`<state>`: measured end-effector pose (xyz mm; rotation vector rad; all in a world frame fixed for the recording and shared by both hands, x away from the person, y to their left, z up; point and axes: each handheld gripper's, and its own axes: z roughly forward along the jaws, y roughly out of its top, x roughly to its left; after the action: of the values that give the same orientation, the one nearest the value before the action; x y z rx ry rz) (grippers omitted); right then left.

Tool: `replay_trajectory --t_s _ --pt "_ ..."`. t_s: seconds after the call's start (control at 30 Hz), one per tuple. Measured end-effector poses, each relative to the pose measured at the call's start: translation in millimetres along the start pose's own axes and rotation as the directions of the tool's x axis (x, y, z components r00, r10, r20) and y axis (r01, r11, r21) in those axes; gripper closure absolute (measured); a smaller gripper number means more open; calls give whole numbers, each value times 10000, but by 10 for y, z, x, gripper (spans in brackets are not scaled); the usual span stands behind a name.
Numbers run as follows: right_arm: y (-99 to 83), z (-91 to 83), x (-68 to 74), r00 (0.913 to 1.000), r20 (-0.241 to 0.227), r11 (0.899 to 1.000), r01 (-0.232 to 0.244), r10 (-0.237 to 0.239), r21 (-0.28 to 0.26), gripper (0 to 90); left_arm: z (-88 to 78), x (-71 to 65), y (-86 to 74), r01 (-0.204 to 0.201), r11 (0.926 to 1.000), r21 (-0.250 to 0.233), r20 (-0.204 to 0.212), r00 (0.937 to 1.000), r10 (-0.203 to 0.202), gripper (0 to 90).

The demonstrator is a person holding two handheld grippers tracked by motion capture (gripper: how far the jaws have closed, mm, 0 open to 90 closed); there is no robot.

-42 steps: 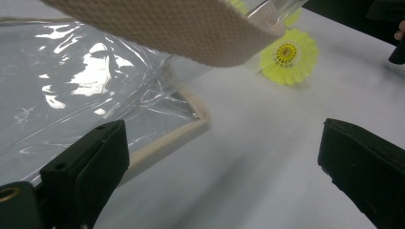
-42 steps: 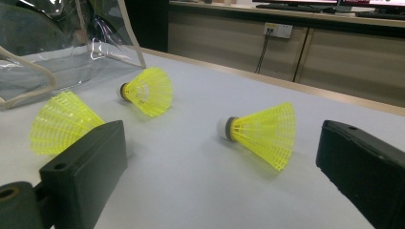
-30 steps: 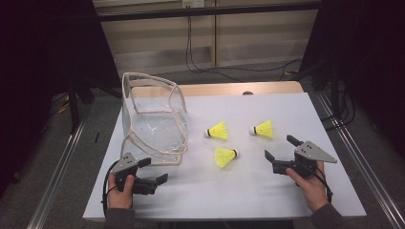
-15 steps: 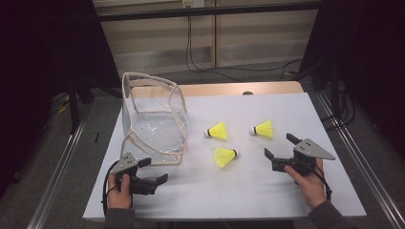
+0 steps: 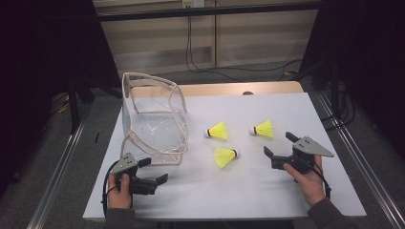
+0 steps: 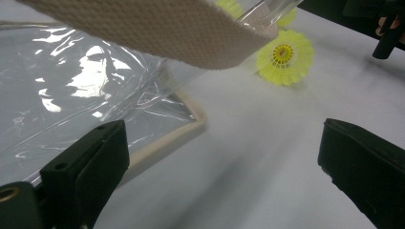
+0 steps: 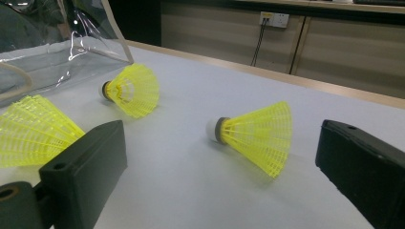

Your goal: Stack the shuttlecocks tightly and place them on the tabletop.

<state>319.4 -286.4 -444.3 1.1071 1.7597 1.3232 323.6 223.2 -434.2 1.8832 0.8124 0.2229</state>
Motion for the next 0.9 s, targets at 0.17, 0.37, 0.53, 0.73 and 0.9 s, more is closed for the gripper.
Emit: replay_trajectory --t_s 0.17,0.37,0.53,0.73,0.9 --pt "5 17 -18 10000 59 10000 -61 60 61 26 -1 -1 2 -41 10000 3 0 10000 41 36" --pt "5 41 -36 9999 145 9999 -82 81 119 26 3 -5 3 -43 10000 13 18 10000 43 36" --pt "4 56 -56 9997 173 9998 -161 158 134 26 2 -4 3 -46 10000 5 9 10000 46 36" --pt "8 83 -68 9997 183 9996 -177 173 215 27 6 -3 2 -61 10000 13 23 10000 61 35" --pt "10 107 -83 9994 271 9994 -205 198 268 28 11 -6 0 -68 10000 21 40 10000 68 35"
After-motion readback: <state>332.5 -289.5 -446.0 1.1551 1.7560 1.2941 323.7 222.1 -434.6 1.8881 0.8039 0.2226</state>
